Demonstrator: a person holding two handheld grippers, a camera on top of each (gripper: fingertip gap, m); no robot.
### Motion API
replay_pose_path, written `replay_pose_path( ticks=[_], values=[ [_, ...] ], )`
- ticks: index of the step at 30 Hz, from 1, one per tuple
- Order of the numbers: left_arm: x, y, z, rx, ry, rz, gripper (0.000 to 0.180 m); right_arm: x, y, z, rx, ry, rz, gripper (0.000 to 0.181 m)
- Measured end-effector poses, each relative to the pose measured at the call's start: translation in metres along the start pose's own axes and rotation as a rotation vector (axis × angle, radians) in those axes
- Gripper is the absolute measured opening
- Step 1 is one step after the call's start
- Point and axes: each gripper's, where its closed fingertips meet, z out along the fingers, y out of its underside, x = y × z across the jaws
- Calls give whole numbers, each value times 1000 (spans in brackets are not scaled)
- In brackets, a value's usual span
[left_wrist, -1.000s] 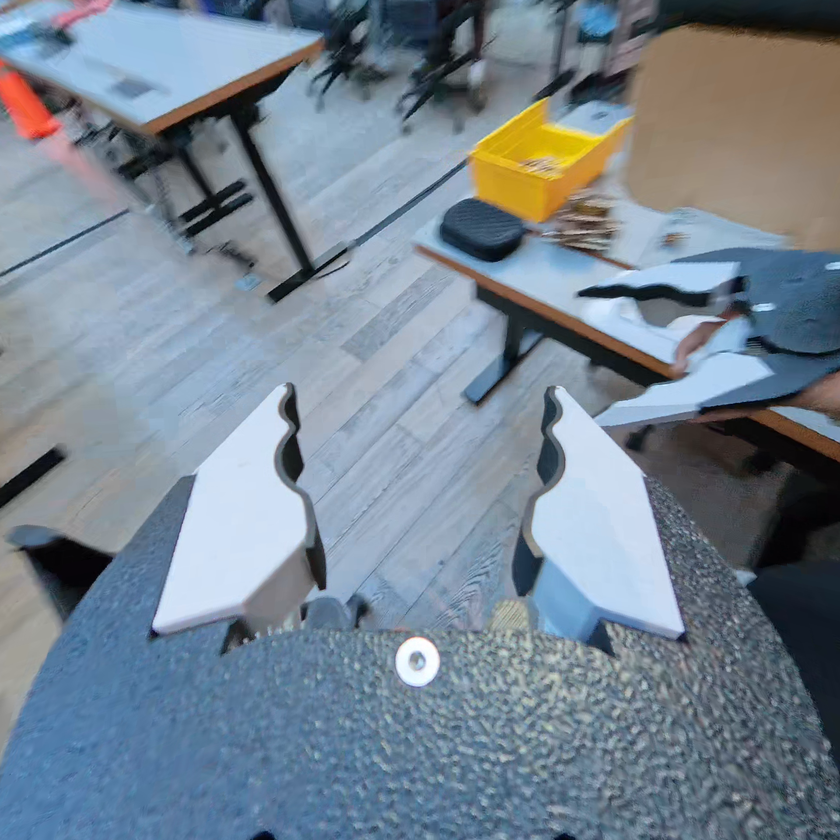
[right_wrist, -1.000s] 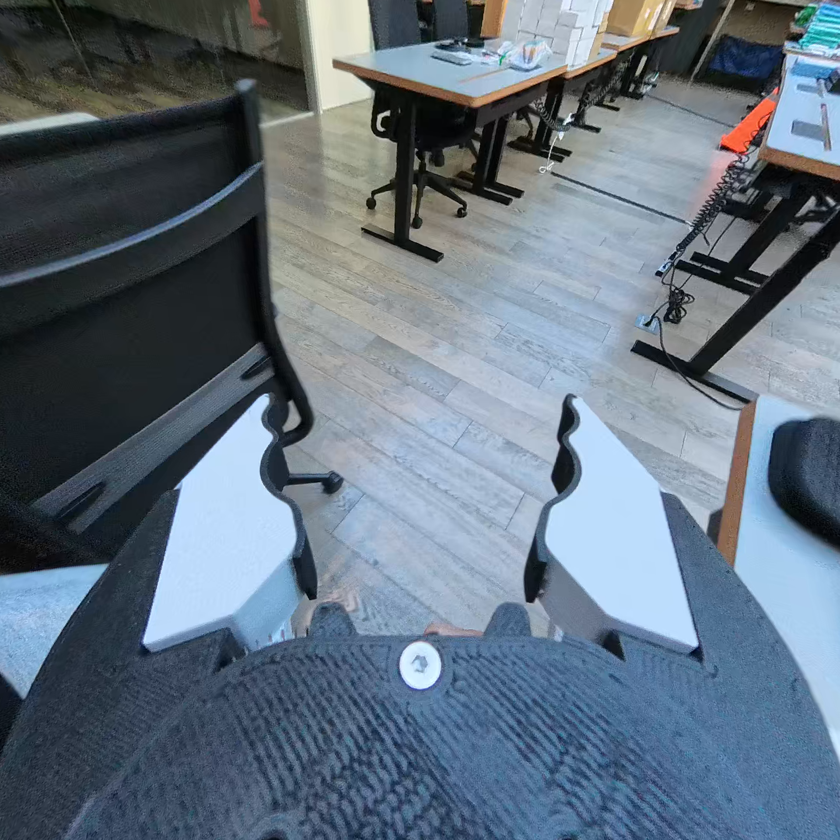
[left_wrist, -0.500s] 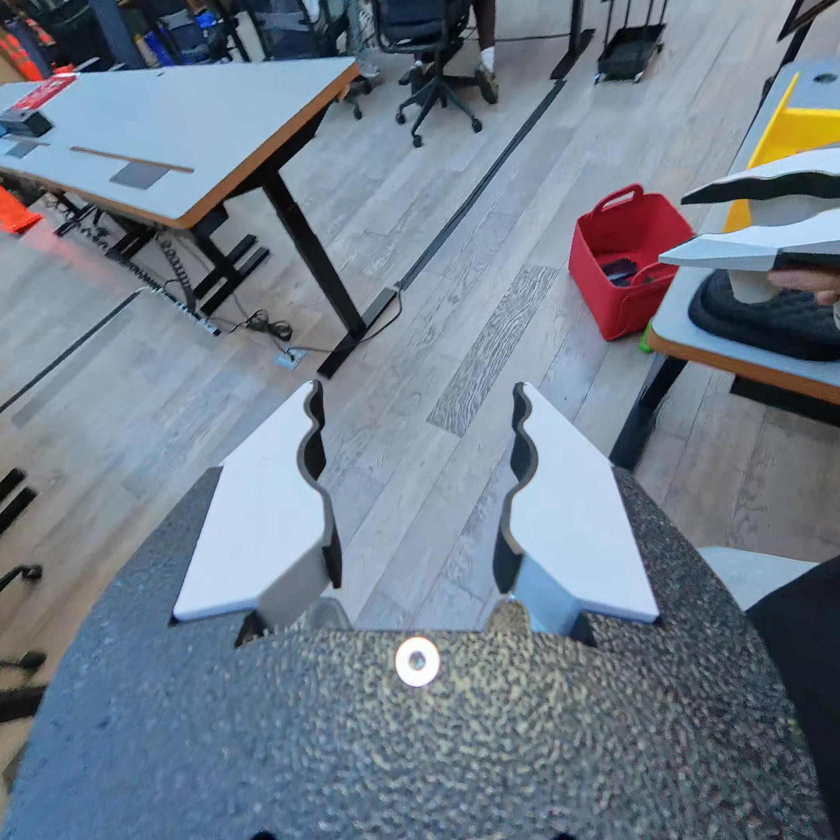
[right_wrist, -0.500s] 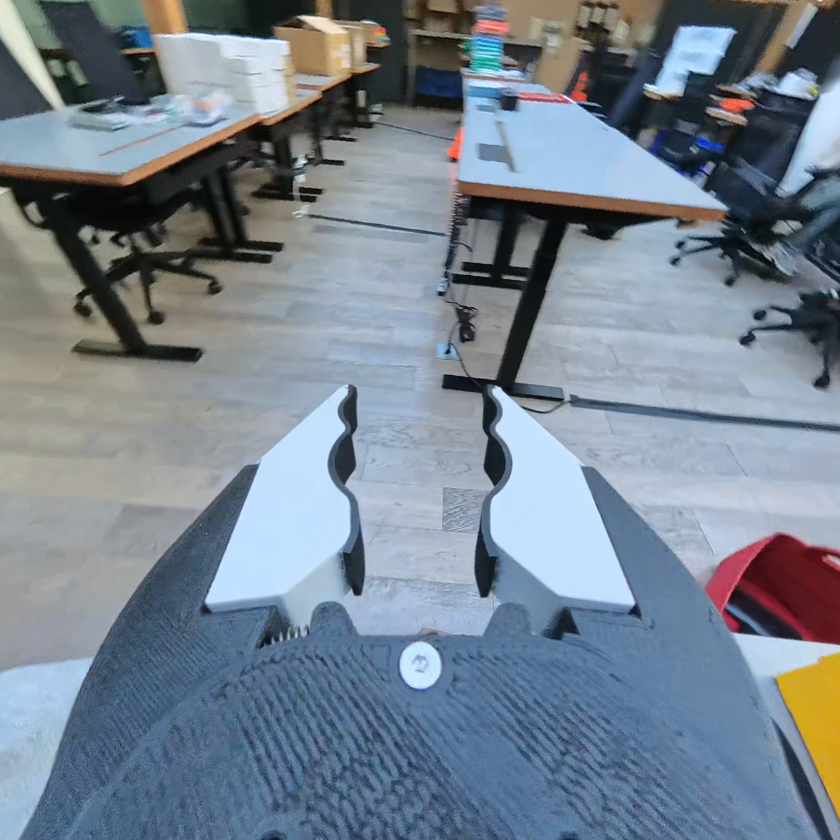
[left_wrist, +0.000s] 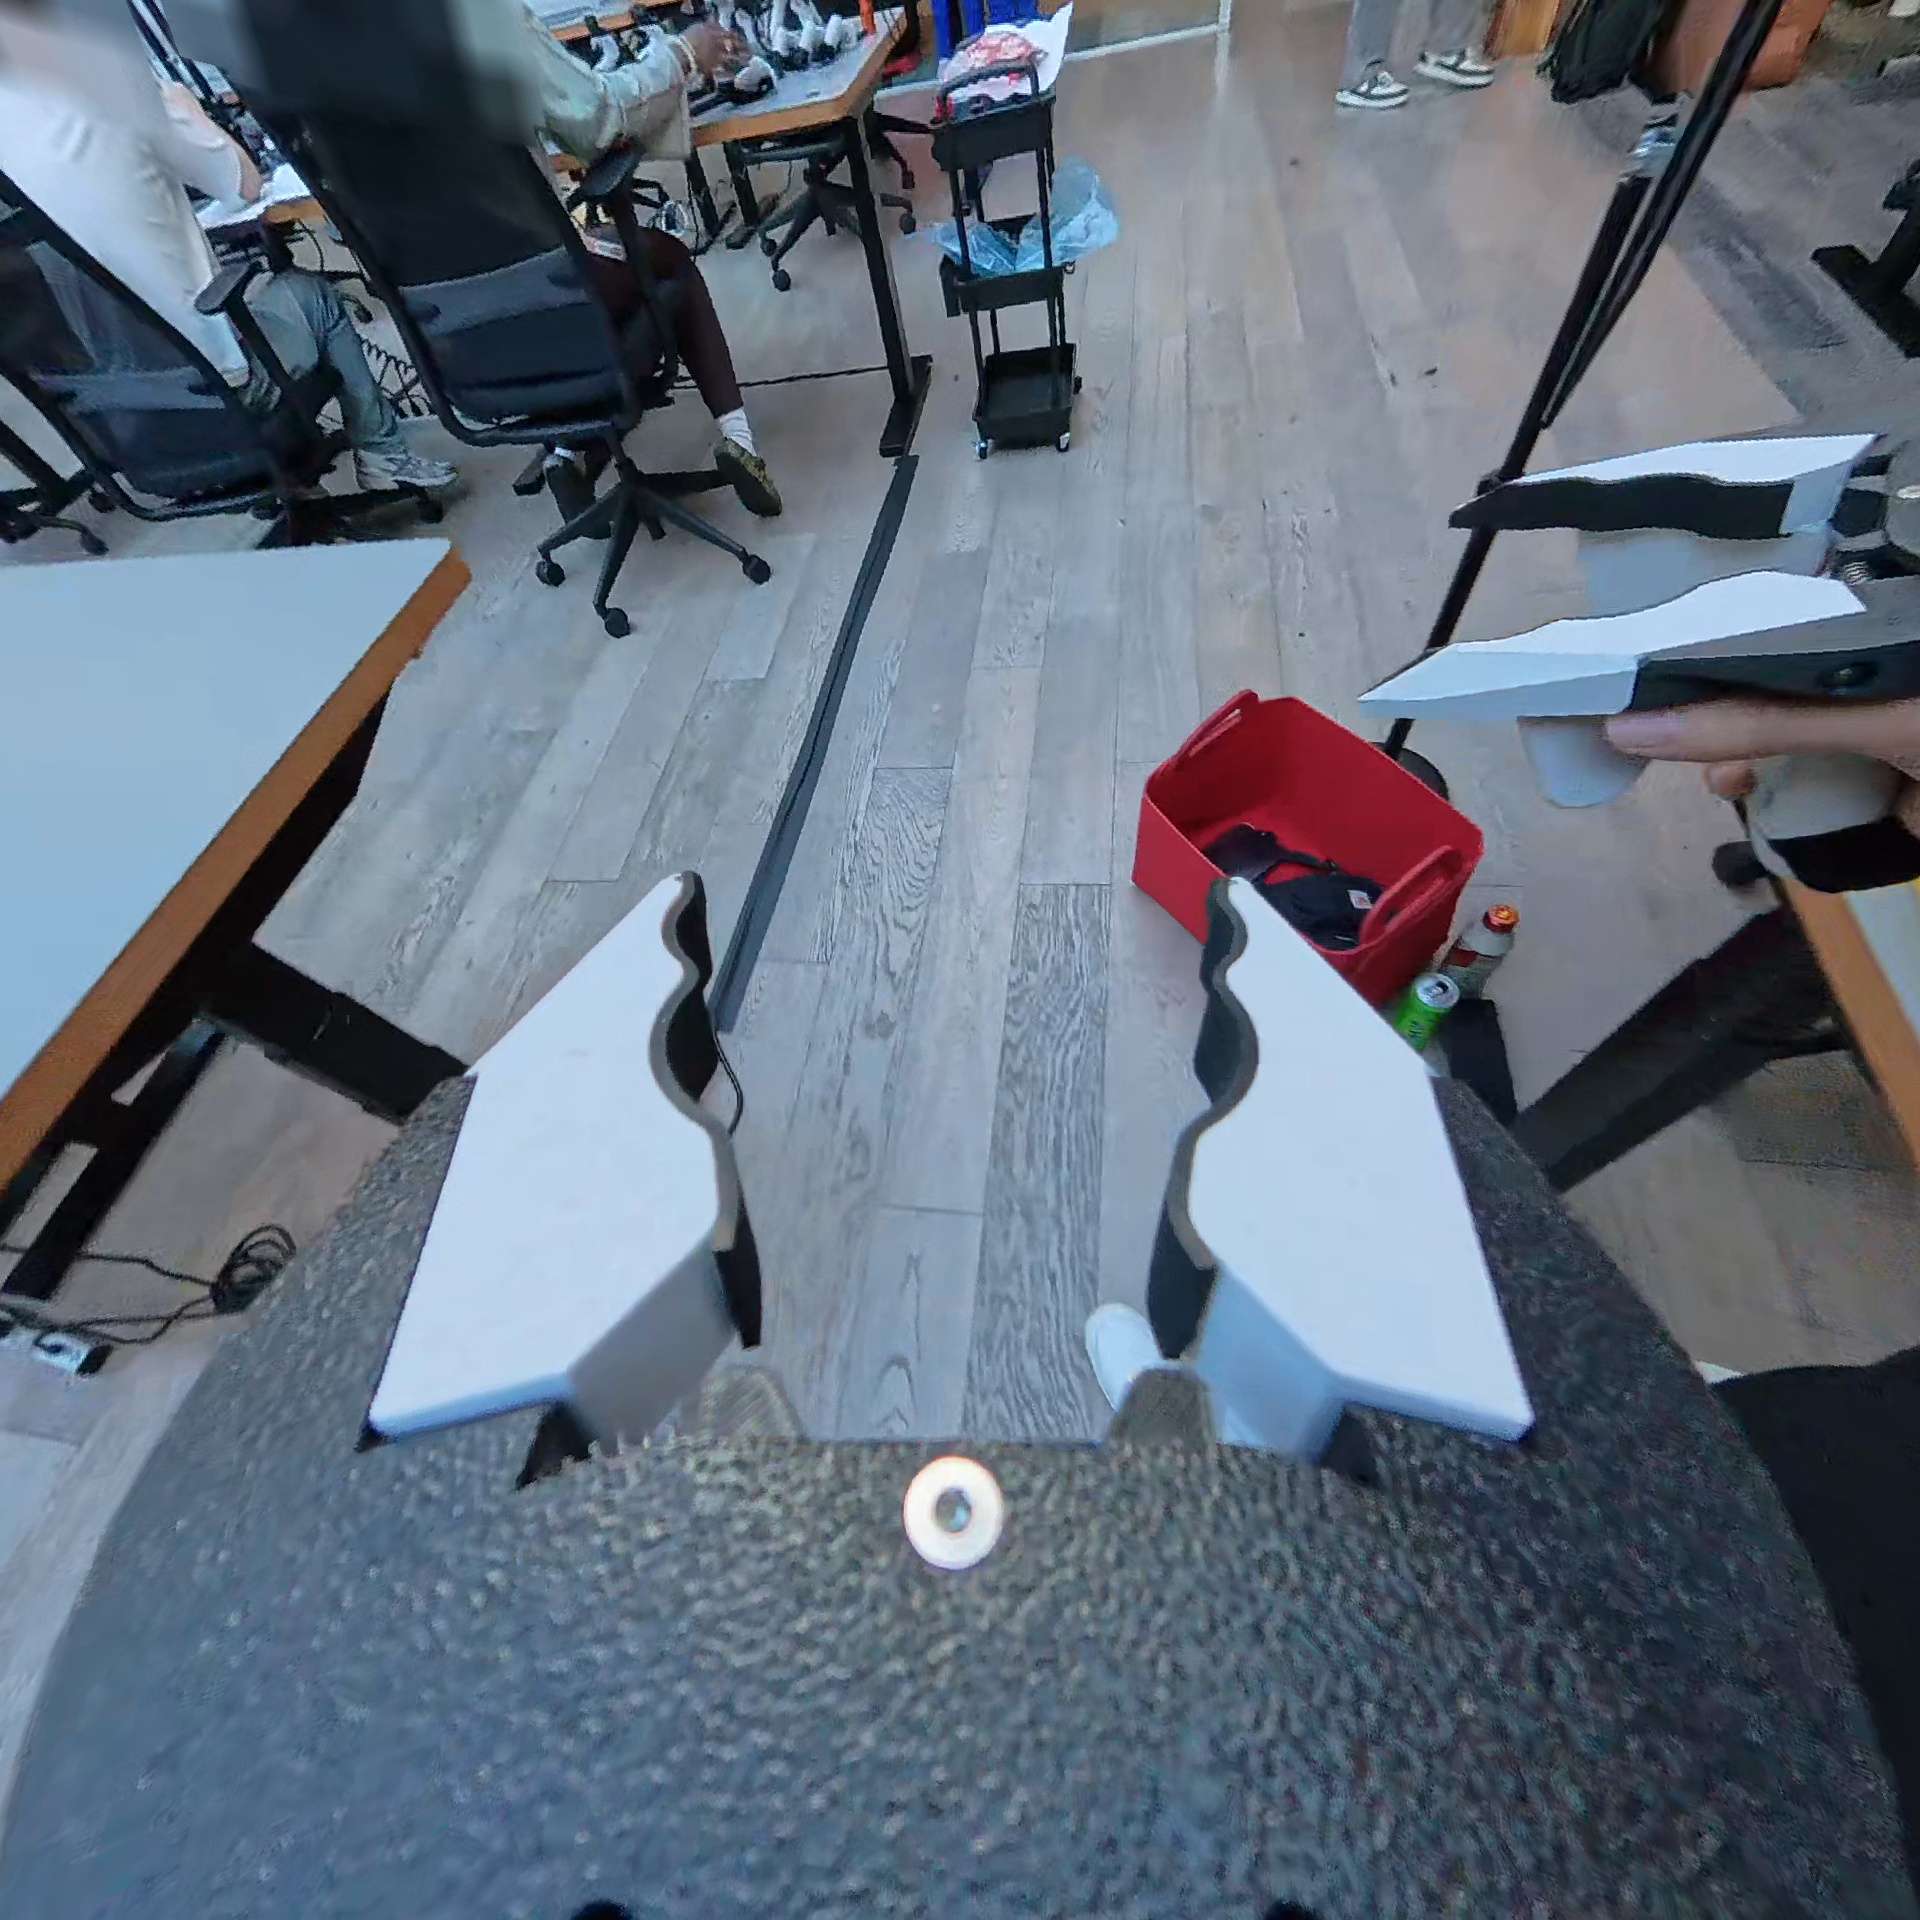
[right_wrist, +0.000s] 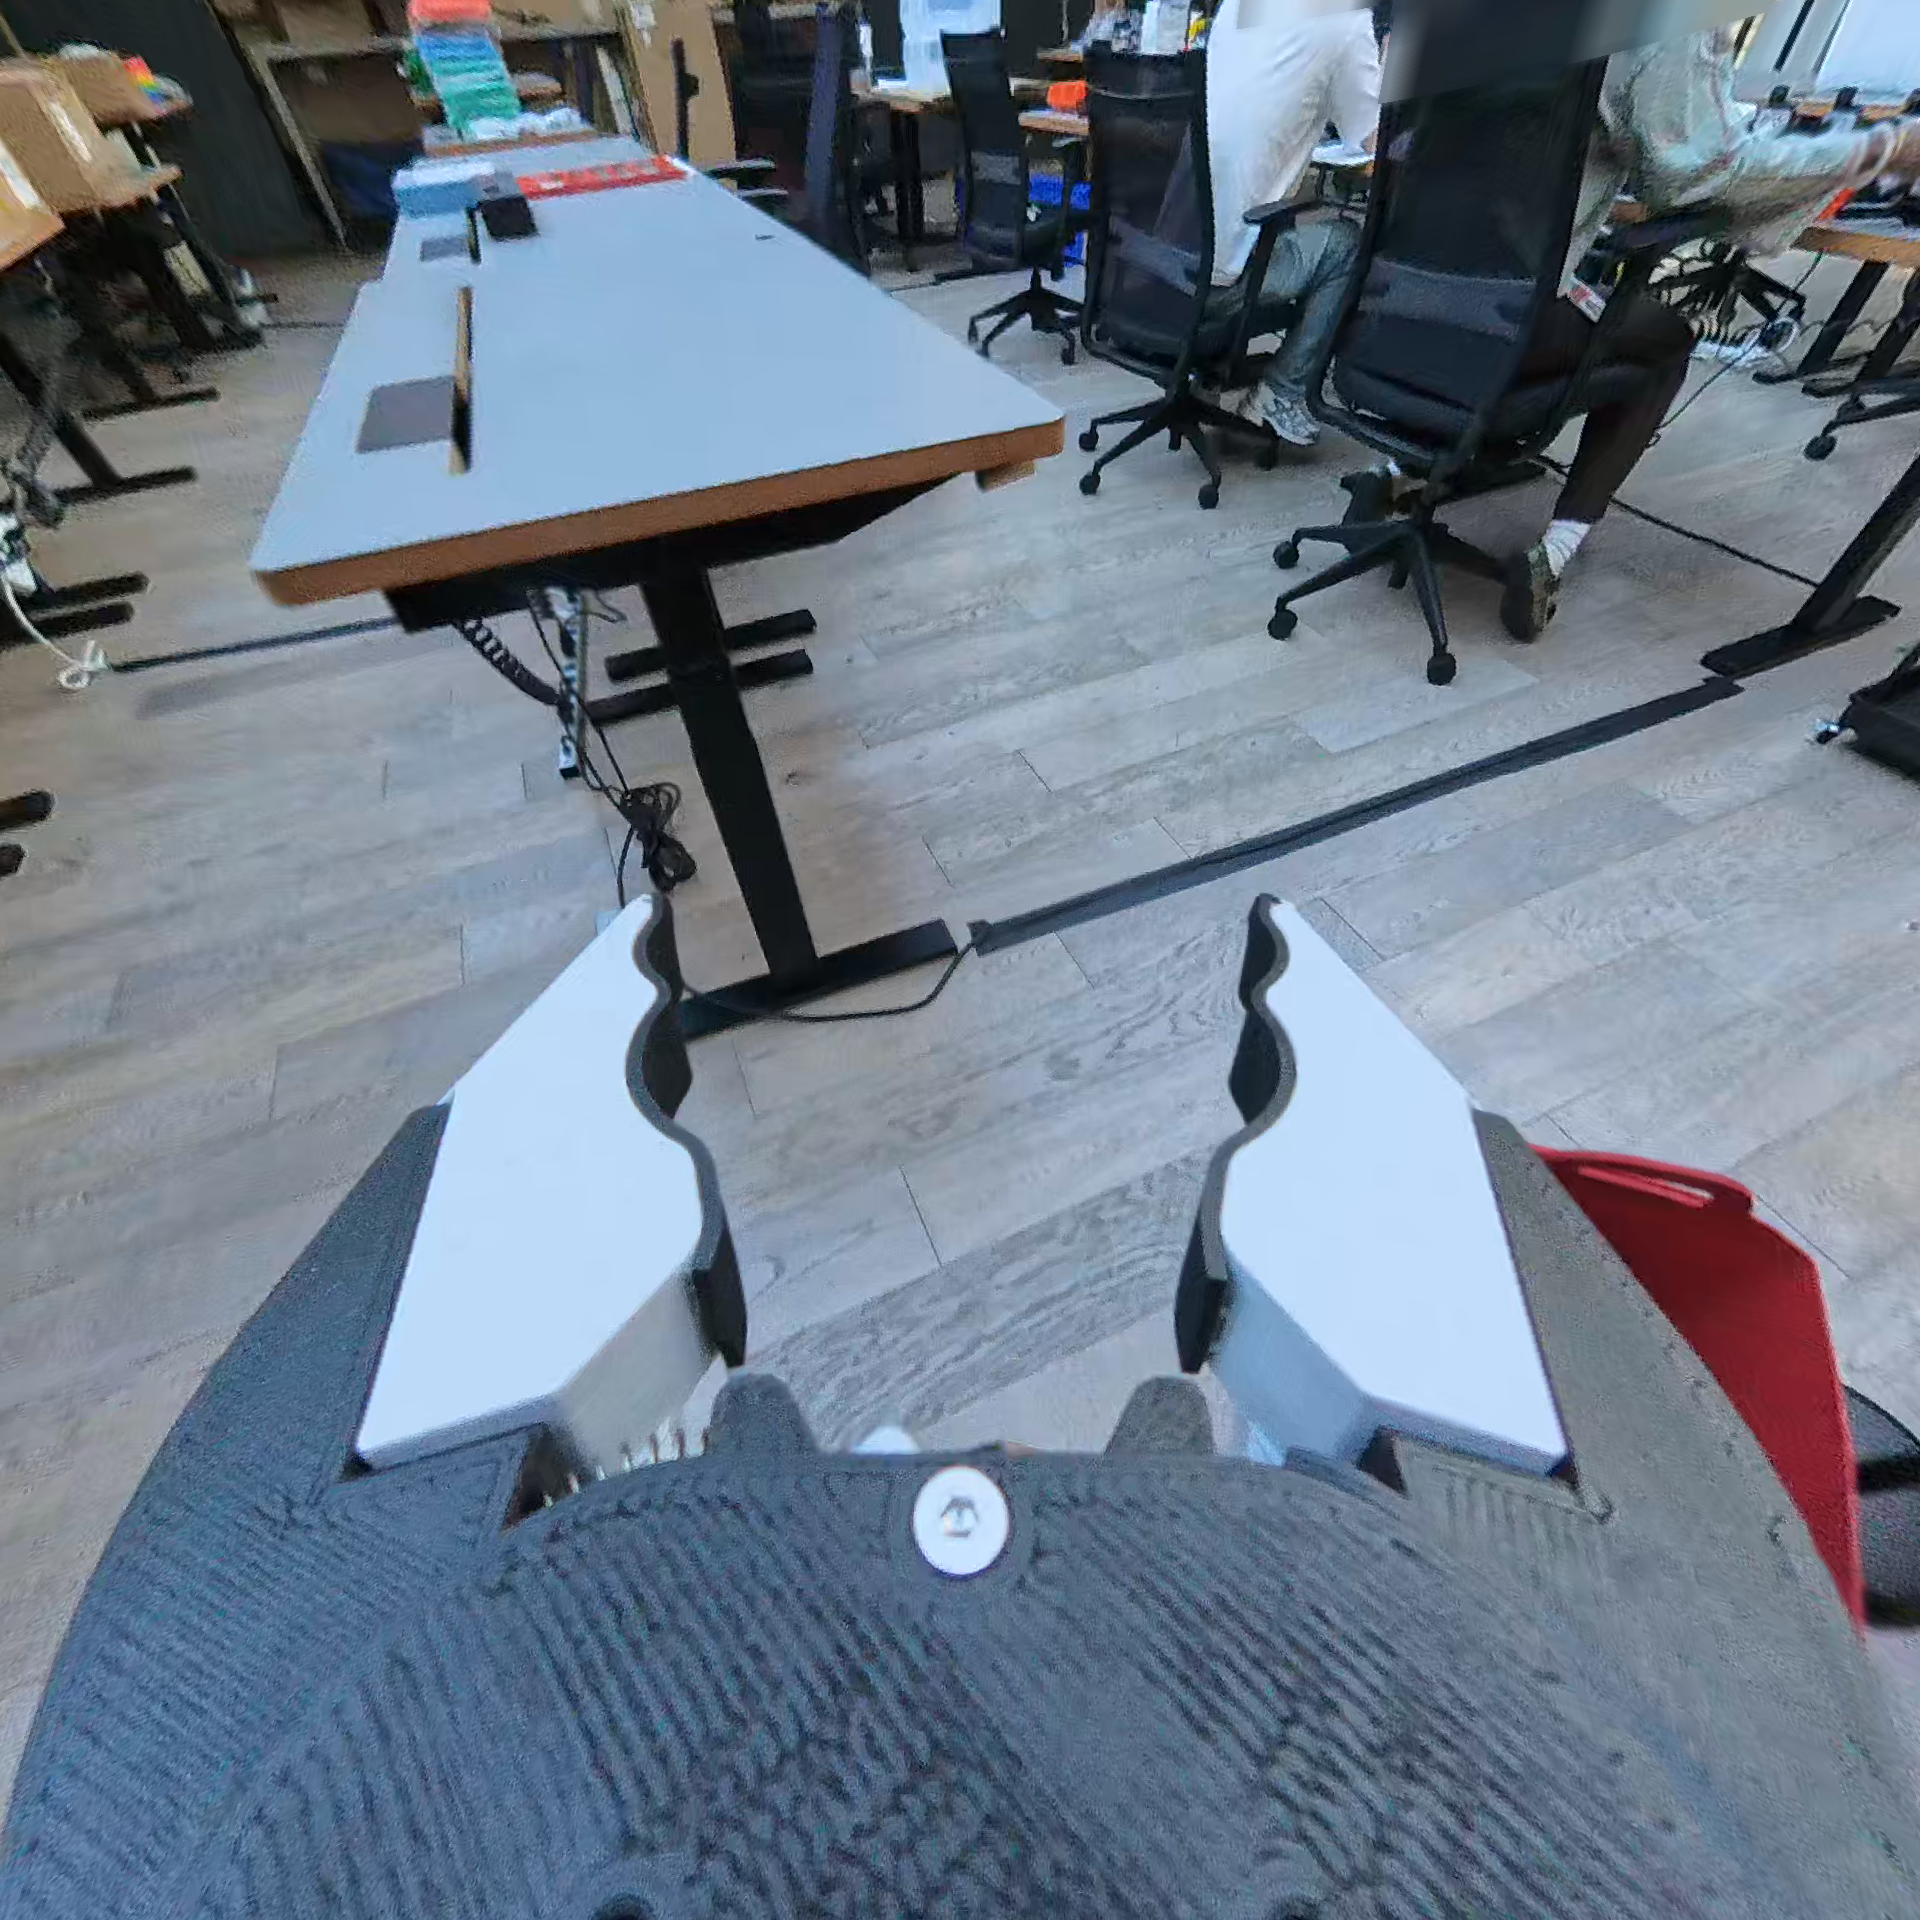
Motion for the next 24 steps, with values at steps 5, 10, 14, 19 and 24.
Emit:
replay_pose_path(
  ticks=[5,10,14,19,24],
  values=[
    [-57,-56,159,-32,134,27,96,87,-49,129,-10,3,135,129],
    [-81,-123,319,38,314,69,100,190,-78,195,-11,71,160,130],
    [-80,-176,472,118,498,8,106,314,-78,242,-23,281,161,131],
    [-67,-247,654,205,718,141,109,478,-97,278,-38,549,177,126],
    [-22,-356,805,223,1004,228,112,606,-111,285,-35,793,301,124]
  ],
)
